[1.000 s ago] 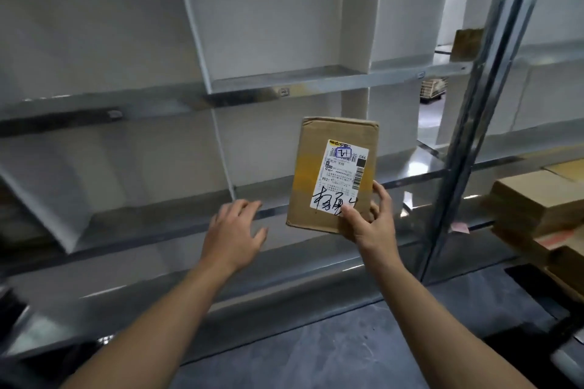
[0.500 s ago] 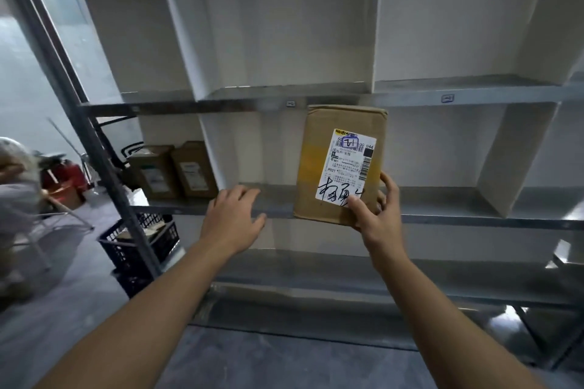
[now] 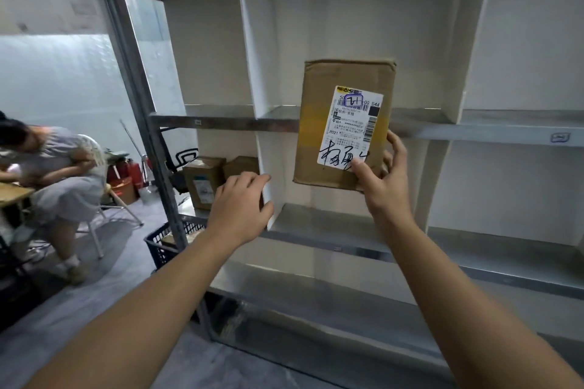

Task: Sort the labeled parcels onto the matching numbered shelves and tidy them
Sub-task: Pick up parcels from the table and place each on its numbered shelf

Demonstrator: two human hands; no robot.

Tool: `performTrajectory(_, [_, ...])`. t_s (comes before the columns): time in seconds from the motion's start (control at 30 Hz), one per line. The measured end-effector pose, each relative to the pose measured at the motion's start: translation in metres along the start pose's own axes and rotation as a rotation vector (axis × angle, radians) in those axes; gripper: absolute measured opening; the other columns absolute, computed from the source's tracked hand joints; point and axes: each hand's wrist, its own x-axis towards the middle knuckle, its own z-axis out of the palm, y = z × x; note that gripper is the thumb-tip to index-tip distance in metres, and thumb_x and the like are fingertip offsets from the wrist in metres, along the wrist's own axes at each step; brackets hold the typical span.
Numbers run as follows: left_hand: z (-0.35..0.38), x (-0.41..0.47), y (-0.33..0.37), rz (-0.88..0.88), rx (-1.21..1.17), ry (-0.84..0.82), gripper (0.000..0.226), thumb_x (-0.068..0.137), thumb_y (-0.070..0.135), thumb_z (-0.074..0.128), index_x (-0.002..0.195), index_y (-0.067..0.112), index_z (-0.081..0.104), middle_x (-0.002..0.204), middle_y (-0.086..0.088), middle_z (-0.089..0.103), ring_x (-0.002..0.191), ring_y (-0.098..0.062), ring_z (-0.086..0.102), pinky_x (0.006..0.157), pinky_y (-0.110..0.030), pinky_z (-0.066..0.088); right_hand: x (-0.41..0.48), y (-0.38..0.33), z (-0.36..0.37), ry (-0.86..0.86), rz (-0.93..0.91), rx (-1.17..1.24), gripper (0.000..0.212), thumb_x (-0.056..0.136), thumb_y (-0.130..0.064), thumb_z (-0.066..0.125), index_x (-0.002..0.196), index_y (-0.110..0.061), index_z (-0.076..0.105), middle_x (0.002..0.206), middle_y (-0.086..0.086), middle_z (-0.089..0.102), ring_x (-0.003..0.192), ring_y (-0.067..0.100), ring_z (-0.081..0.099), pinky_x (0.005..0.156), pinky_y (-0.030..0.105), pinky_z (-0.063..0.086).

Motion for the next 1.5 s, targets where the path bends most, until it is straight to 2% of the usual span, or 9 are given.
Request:
performTrajectory(0.13, [0.001, 0.059, -0.013, 0.012, 0.014, 0.053, 0.055, 0.091, 0.043, 0.055, 0.141, 0.024, 0.044, 0.135, -0.001, 0.050, 0.123, -0.023, 0.044, 0.102, -0.041, 0.039, 0.067, -0.006, 0.027, 0.002, -0.095, 0.017, 0.072, 0.090, -0.027, 0.074, 0.146, -0.041, 0.032, 0.133, -0.007, 0.060, 0.119, 0.013, 0.063, 0.096, 0.046, 0.057])
performTrajectory(0.23, [0.004, 0.103, -0.019, 0.019, 0.003, 0.093, 0.055, 0.093, 0.044, 0.053, 0.143, 0.025, 0.040, 0.139, 0.000, 0.047, 0.127, -0.021, 0.043, 0.104, -0.040, 0.038, 0.114, -0.005, 0.044, -0.011, -0.166, -0.024, 0.074, 0.090, -0.028, 0.075, 0.148, -0.040, 0.031, 0.135, -0.006, 0.060, 0.120, 0.010, 0.062, 0.098, 0.043, 0.056])
performTrajectory(0.4, [0.011, 0.150, -0.030, 0.021, -0.035, 0.179, 0.056, 0.094, 0.045, 0.053, 0.145, 0.026, 0.039, 0.141, 0.002, 0.046, 0.131, -0.019, 0.038, 0.108, -0.038, 0.034, 0.184, 0.008, 0.070, -0.028, -0.199, -0.087, 0.071, 0.089, -0.029, 0.075, 0.144, -0.046, 0.033, 0.131, -0.013, 0.060, 0.120, 0.008, 0.062, 0.099, 0.043, 0.056])
performTrajectory(0.53, [0.021, 0.172, -0.043, 0.034, -0.041, 0.192, 0.055, 0.094, 0.044, 0.054, 0.144, 0.027, 0.039, 0.142, 0.001, 0.046, 0.132, -0.020, 0.038, 0.108, -0.040, 0.034, 0.219, 0.026, 0.085, -0.030, -0.167, -0.186, 0.071, 0.087, -0.035, 0.075, 0.140, -0.055, 0.031, 0.136, -0.009, 0.058, 0.123, 0.015, 0.059, 0.097, 0.049, 0.056])
performTrajectory(0.8, [0.040, 0.214, -0.062, 0.083, -0.101, 0.200, 0.053, 0.094, 0.047, 0.051, 0.143, 0.030, 0.040, 0.141, 0.004, 0.046, 0.130, -0.018, 0.039, 0.107, -0.041, 0.037, 0.233, 0.048, 0.106, 0.045, -0.131, -0.426, 0.077, 0.087, -0.038, 0.075, 0.143, -0.051, 0.023, 0.145, -0.003, 0.052, 0.131, 0.023, 0.051, 0.105, 0.056, 0.048])
performTrajectory(0.93, [0.044, 0.227, -0.068, 0.118, -0.149, 0.193, 0.054, 0.094, 0.047, 0.052, 0.144, 0.029, 0.040, 0.142, 0.005, 0.046, 0.131, -0.017, 0.039, 0.109, -0.041, 0.037, 0.234, 0.048, 0.114, 0.028, -0.097, -0.522, 0.087, 0.088, -0.030, 0.076, 0.149, -0.046, 0.016, 0.147, 0.001, 0.051, 0.131, 0.027, 0.052, 0.104, 0.057, 0.049])
performTrajectory(1.13, [0.049, 0.240, -0.084, 0.185, -0.150, 0.170, 0.056, 0.095, 0.047, 0.051, 0.146, 0.028, 0.037, 0.144, 0.004, 0.045, 0.133, -0.017, 0.038, 0.109, -0.038, 0.033, 0.238, 0.047, 0.126, 0.060, -0.034, -0.531, 0.092, 0.086, -0.024, 0.079, 0.150, -0.046, 0.016, 0.142, 0.002, 0.054, 0.128, 0.027, 0.054, 0.102, 0.057, 0.050])
performTrajectory(1.23, [0.052, 0.244, -0.089, 0.215, -0.166, 0.167, 0.056, 0.094, 0.047, 0.051, 0.145, 0.028, 0.038, 0.143, 0.004, 0.045, 0.131, -0.016, 0.038, 0.109, -0.038, 0.034, 0.242, 0.047, 0.132, 0.071, -0.023, -0.535, 0.093, 0.085, -0.023, 0.080, 0.153, -0.040, 0.017, 0.144, 0.002, 0.053, 0.130, 0.025, 0.053, 0.105, 0.053, 0.049])
performTrajectory(1.5, [0.061, 0.249, -0.111, 0.280, -0.216, 0.154, 0.056, 0.094, 0.047, 0.051, 0.145, 0.027, 0.039, 0.142, 0.005, 0.047, 0.131, -0.015, 0.039, 0.109, -0.036, 0.033, 0.253, 0.050, 0.143, 0.112, 0.009, -0.519, 0.089, 0.086, -0.017, 0.079, 0.152, -0.038, 0.023, 0.141, 0.003, 0.056, 0.128, 0.024, 0.056, 0.103, 0.052, 0.052])
